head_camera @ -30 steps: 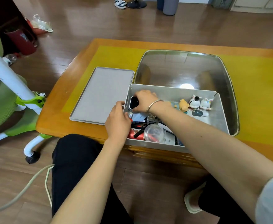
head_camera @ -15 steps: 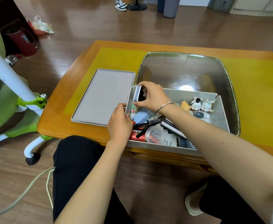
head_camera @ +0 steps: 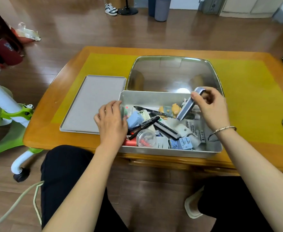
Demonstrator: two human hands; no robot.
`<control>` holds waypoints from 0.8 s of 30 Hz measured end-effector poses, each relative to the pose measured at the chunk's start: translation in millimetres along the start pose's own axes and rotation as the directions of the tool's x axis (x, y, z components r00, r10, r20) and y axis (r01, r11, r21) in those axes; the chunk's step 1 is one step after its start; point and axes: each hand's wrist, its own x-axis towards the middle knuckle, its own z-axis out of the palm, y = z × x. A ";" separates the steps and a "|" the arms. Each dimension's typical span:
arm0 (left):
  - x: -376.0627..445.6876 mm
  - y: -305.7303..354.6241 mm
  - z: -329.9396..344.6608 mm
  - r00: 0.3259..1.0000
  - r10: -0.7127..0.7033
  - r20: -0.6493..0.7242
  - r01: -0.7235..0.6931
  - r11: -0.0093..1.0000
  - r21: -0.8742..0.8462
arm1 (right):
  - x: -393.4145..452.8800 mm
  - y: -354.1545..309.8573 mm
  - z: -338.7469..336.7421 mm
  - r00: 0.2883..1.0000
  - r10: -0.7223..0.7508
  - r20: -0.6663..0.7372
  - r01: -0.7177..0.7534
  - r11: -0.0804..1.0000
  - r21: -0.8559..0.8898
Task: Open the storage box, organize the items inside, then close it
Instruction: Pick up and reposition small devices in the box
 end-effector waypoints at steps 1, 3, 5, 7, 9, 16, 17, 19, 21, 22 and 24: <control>0.3 5.3 -2.0 0.999 0.048 -0.015 -0.048 0.999 -0.003 | -1.8 7.0 -9.0 1.000 0.008 -0.019 -0.008 1.000 -0.021; 3.2 23.6 -3.5 0.984 0.174 0.045 -0.170 0.982 -0.083 | -7.3 20.5 -22.6 0.999 0.027 -0.032 -0.028 0.999 -0.043; 7.8 47.9 0.2 0.898 0.378 0.223 -0.342 0.921 -0.185 | -13.3 29.8 -28.8 0.998 0.043 -0.038 -0.045 0.998 -0.038; 12.3 70.1 7.5 0.745 0.519 0.419 -0.465 0.855 -0.232 | -18.9 35.5 -30.0 0.997 0.051 -0.051 -0.053 0.997 -0.051; 17.2 84.7 15.7 0.606 0.541 0.583 -0.517 0.825 -0.228 | -24.4 39.7 -27.8 0.996 0.066 -0.062 -0.070 0.995 -0.066; 22.1 105.0 28.0 0.541 0.600 0.589 -0.651 0.743 -0.158 | -29.7 45.8 -21.8 0.996 0.046 -0.073 -0.055 0.989 -0.138; 22.0 103.9 27.1 0.565 0.624 0.539 -0.650 0.740 -0.175 | -30.2 46.2 -21.9 0.996 0.046 -0.074 -0.056 0.989 -0.139; 26.3 98.5 20.0 0.629 0.657 0.415 -0.638 0.742 -0.206 | -31.4 45.5 -22.3 0.996 0.050 -0.080 -0.061 0.988 -0.142; 37.1 87.5 10.3 0.696 0.655 0.296 -0.616 0.755 -0.224 | -31.8 44.6 -22.7 0.994 0.054 -0.099 -0.068 0.987 -0.143; 43.4 78.1 6.2 0.729 0.633 0.261 -0.597 0.774 -0.210 | -31.5 44.4 -22.6 0.992 0.055 -0.112 -0.071 0.987 -0.145; 53.6 55.6 0.3 0.793 0.538 0.286 -0.525 0.842 -0.127 | -31.1 44.6 -23.6 0.989 0.058 -0.135 -0.077 0.986 -0.145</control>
